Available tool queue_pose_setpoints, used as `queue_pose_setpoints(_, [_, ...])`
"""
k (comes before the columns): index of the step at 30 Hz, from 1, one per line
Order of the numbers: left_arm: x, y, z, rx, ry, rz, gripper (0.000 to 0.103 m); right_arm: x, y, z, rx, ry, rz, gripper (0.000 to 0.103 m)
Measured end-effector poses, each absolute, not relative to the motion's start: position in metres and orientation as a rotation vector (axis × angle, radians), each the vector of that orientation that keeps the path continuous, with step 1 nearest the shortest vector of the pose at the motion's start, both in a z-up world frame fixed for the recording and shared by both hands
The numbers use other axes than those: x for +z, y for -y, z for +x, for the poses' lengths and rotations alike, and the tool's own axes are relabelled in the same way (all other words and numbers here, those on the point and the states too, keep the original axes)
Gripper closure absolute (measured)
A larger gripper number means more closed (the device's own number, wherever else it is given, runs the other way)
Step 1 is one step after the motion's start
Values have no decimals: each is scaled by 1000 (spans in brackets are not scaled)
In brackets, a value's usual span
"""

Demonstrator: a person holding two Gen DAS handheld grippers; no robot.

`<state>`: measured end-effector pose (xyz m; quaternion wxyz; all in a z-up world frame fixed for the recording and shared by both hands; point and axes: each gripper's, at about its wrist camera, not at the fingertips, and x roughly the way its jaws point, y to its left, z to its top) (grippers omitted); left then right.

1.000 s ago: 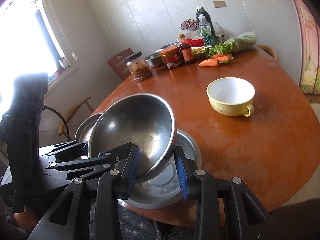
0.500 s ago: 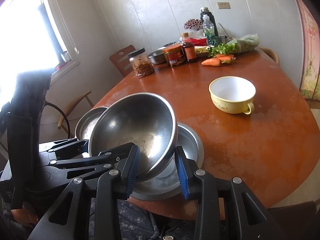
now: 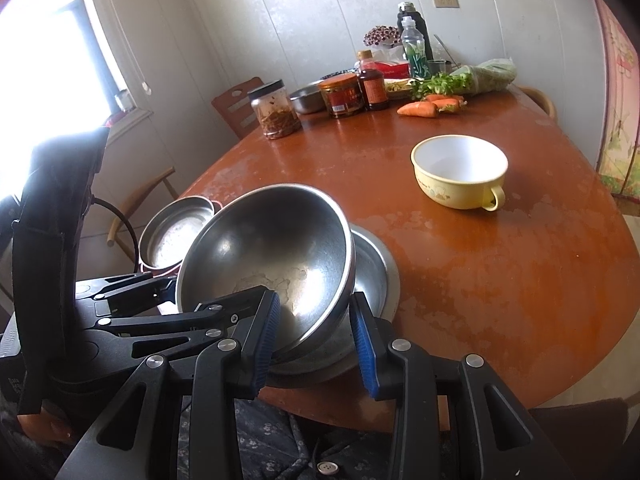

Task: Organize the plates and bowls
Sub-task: 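Lower the small steel bowl into the steel basin, then open both tools to release the small steel bowl and withdraw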

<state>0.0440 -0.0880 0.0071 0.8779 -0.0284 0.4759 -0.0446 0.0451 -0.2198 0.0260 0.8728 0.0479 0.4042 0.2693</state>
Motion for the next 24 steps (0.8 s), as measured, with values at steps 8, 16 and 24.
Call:
queue_pose_setpoints(8, [3,92,46,-100,-1004,-54,62,23,222,45,557,-854,94,65])
queue_pose_setpoints(16, [-1,94,48,-108,-1015,-51,62,19,224,47,553,-868,98,65])
queue_pose_setpoints(24, [-3,94,51,-111,-1020,-55,62,17,226,49,548,-878,102,64])
